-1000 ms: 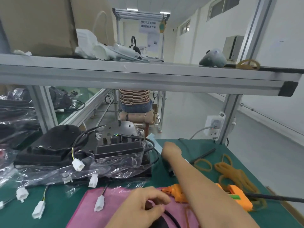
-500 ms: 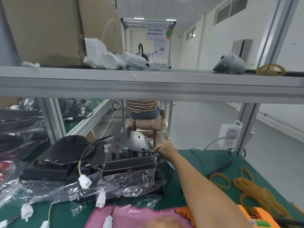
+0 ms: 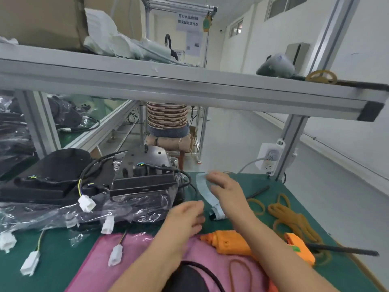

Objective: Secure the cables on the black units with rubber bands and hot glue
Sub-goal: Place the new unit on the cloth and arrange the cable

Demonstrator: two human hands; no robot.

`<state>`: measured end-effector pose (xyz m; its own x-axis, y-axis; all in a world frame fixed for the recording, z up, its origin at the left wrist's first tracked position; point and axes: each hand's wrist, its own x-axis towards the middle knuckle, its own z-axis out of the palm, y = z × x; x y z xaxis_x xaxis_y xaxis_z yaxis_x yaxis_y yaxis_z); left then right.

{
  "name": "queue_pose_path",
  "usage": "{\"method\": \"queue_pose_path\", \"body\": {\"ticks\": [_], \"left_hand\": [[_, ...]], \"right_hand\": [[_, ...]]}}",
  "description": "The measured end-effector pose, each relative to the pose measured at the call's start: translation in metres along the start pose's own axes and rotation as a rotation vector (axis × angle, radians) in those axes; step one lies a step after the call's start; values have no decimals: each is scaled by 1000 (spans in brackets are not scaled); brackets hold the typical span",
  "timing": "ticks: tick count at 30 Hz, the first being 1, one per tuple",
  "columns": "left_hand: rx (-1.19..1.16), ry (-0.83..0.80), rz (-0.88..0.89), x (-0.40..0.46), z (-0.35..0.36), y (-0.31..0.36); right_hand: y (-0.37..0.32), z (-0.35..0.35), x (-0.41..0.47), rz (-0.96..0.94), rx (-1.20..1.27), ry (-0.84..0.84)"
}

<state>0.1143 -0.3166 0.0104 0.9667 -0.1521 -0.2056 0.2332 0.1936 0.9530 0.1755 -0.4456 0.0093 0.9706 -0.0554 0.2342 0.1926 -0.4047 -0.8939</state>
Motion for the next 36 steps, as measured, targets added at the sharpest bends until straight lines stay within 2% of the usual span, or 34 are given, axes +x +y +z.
{"method": "queue_pose_path", "body": {"ticks": [4,8,11,15,21,25,29,36], "left_hand": [[-193,-48,-187,17,3,7],[-217,-85,-203,12,7,-2],[-144,-105,-150,5,11,-7],[-68,-96,-70,-5,14,-10],[75,-116,44,-13,18,-13],[121,-122,147,-11,18,-13],[259,-191,250,-9,19,-15],[404,-92,305,2,20,-19]], "right_hand": [[-2,-12,-76,-221,-94,-52],[6,-24,-111,-273,-190,-97],[2,-30,-121,-236,-217,-51],[-7,-38,-115,-201,-232,251],[-13,-35,-100,-69,-173,108],[-11,-42,-100,-8,-51,135],[-8,-46,-101,-15,-66,146],[-2,-53,-100,-81,-107,198]]}}
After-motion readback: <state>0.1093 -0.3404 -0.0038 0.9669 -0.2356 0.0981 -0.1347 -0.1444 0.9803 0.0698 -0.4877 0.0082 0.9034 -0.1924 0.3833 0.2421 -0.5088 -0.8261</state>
